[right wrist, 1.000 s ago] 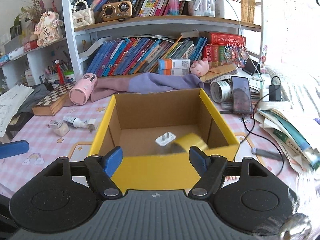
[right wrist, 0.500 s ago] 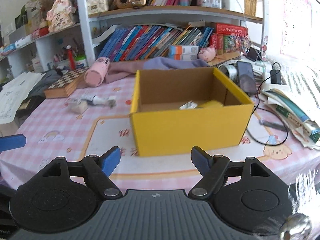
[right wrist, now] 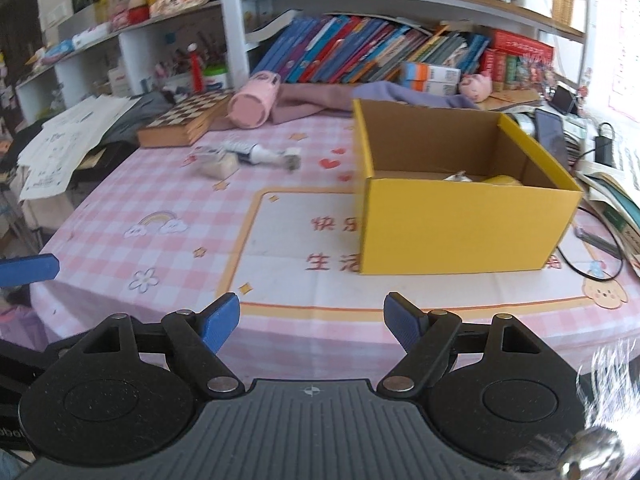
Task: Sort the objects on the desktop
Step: 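Withdraw both open grippers from the box toward the remaining table items, then grasp the staple box with the left gripper while the right gripper grasps a small white charger, then lift the staple box and white charger and carry them over the yellow box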
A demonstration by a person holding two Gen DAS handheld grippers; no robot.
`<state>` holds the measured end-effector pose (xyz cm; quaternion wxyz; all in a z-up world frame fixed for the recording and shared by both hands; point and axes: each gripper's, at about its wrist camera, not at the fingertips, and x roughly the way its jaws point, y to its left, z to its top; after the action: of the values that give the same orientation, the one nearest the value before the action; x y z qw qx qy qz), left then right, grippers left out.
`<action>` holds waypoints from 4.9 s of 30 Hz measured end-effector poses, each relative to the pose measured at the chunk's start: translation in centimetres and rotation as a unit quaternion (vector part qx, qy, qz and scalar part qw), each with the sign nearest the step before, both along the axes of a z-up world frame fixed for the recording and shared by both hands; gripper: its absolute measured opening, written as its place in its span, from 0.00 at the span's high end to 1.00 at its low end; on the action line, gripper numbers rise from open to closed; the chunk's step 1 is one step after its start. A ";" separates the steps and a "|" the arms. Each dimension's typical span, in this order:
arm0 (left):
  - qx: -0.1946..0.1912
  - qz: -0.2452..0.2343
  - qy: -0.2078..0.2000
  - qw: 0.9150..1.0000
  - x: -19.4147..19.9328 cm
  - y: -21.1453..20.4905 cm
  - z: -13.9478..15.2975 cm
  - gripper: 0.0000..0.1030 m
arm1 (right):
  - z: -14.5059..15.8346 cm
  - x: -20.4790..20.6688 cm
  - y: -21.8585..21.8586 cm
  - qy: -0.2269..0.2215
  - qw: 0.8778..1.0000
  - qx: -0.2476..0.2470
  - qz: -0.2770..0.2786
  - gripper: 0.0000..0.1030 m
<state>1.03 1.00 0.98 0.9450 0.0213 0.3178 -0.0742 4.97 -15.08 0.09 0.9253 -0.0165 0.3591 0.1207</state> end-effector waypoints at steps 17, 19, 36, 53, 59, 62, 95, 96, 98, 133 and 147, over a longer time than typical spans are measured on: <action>-0.009 0.064 0.011 0.998 -0.3 3.3 -0.3 0.00 | -0.1 1.1 3.6 0.008 0.998 -0.009 0.061 0.24; -0.008 0.069 0.012 0.998 -0.1 3.5 -0.4 0.00 | -0.3 1.5 3.9 0.009 0.998 -0.008 0.066 0.24; 0.007 0.076 0.035 0.996 7.6 5.5 -1.6 0.00 | -2.0 9.9 6.3 0.030 0.997 -0.008 0.066 0.26; 0.012 0.086 0.035 0.996 18.9 7.6 -2.7 0.00 | -2.6 23.0 8.6 0.038 0.999 -0.009 0.029 0.40; 0.020 0.085 0.026 0.996 23.0 8.0 -3.5 0.01 | -3.1 27.9 9.0 0.058 0.998 0.009 0.002 0.48; 0.020 0.090 0.026 0.995 25.2 8.2 -4.1 0.02 | -3.5 30.1 9.3 0.067 0.998 0.012 -0.010 0.52; -0.007 0.098 0.061 0.993 31.7 8.3 -7.5 0.49 | -7.4 35.4 10.1 0.099 0.995 -0.005 -0.020 0.77; -0.010 0.097 0.058 0.994 31.5 8.3 -7.2 0.49 | -7.2 35.2 10.1 0.095 0.995 -0.004 -0.018 0.77; -0.011 0.093 0.052 0.994 31.1 8.1 -6.8 0.49 | -6.7 34.8 10.0 0.090 0.996 -0.001 -0.017 0.77; -0.058 0.062 -0.016 0.996 13.5 7.3 1.7 0.49 | 2.5 16.7 6.6 -0.011 0.996 0.018 0.085 0.77; -0.078 0.051 -0.012 0.996 5.7 5.9 2.6 0.49 | 3.2 7.6 5.1 -0.007 0.994 0.032 0.102 0.77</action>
<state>6.70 6.87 3.53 0.9500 -0.0674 0.3007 -0.0500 12.58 -9.98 3.27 0.9106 -0.0246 0.3451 0.2259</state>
